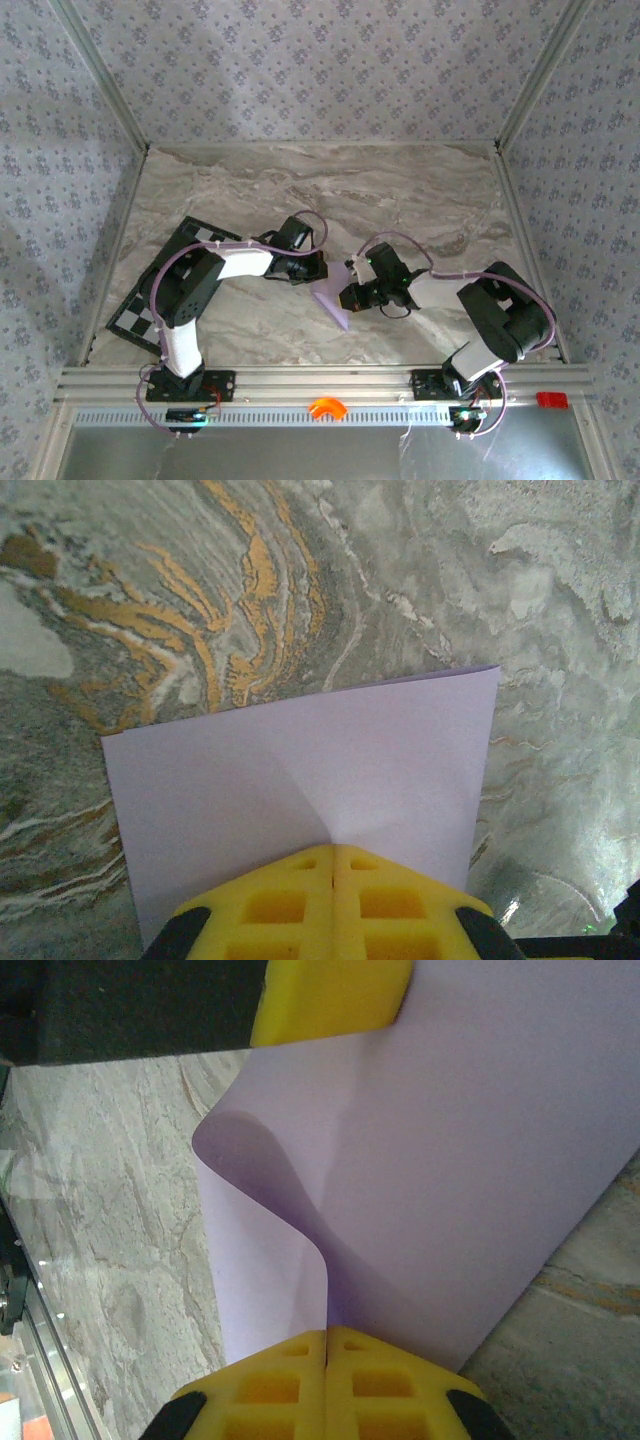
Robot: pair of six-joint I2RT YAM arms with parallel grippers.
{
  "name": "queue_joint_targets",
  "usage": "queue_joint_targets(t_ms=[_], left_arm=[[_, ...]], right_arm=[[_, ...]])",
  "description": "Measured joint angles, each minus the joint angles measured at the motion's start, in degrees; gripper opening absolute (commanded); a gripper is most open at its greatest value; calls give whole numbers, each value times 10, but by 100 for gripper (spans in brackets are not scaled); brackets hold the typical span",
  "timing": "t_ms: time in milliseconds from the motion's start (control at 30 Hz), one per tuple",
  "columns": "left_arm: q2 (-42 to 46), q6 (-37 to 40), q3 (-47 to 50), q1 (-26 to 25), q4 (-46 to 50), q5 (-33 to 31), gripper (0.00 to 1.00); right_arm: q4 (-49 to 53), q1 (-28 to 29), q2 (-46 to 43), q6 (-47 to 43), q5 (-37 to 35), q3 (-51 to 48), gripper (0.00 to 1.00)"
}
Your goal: Fold a paper plane with a square sheet of paper (pick it up from the middle)
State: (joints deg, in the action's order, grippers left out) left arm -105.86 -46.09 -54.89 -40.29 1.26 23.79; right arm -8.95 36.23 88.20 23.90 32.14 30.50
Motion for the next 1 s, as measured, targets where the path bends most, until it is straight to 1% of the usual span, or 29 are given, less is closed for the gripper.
queue_joint_targets(t_ms=[1000], left_arm=[[0,0,0,0,0,0,1]], right_arm=[[12,0,1,-5,-9,10,0]])
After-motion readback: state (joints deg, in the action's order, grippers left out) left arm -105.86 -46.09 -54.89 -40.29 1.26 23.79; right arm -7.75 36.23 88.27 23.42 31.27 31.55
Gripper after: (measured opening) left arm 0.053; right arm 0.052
